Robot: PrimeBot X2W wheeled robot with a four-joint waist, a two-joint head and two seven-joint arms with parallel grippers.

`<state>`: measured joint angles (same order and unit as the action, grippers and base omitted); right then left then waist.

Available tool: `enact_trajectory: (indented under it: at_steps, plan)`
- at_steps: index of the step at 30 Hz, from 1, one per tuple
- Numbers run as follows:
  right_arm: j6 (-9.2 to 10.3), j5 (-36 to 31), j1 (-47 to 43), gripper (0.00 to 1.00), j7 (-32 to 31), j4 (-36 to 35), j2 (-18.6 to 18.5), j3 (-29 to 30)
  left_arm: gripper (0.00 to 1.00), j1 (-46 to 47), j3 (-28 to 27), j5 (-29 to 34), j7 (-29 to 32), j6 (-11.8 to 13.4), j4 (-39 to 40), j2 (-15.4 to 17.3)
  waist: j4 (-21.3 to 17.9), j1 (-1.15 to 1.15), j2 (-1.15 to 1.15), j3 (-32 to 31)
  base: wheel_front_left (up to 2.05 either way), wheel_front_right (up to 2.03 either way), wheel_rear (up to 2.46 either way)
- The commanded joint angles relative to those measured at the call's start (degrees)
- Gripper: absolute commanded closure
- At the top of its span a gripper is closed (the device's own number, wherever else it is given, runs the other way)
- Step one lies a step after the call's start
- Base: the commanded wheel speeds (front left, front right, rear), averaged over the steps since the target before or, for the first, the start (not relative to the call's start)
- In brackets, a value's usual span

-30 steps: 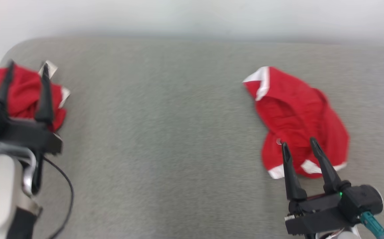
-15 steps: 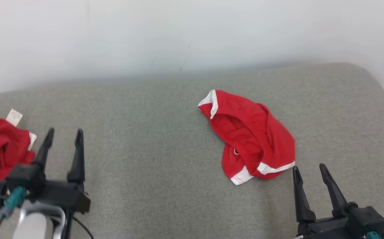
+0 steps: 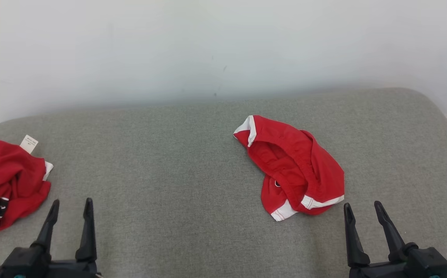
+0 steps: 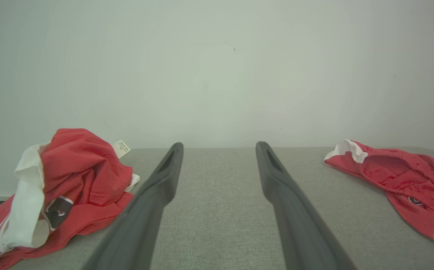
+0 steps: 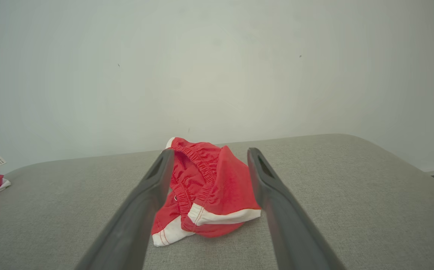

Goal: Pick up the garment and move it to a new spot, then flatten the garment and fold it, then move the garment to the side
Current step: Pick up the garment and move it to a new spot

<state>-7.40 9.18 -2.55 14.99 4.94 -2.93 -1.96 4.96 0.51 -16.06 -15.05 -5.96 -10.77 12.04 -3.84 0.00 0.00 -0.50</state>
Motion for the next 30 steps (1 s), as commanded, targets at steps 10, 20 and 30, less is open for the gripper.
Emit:
enact_trajectory:
  at_steps: [10, 20, 30]
  plan:
    - [-0.19, 0.55, -1.10, 0.00, 0.16, 1.40, 0.05, 0.24, 0.00, -7.84, -2.21, 2.20, -0.18, -0.47, 3.62, -3.07, 2.42, 0.00, 0.00, -0.76, 0.00, 0.00, 0.00]
    - [-0.18, 0.53, -0.89, 0.00, 0.16, 2.43, 0.05, 0.43, 0.00, -8.17, -2.87, 3.00, -0.19, -1.14, 3.18, -4.07, 4.28, 0.00, 0.00, -0.80, 0.00, 0.00, 0.00]
    - [-0.18, 0.58, -0.28, 0.00, 0.16, 3.20, 0.05, 0.56, 0.00, -8.06, -2.94, 3.54, -0.19, -1.58, 2.72, -3.96, 5.02, 0.00, 0.00, -0.94, 0.00, 0.00, 0.00]
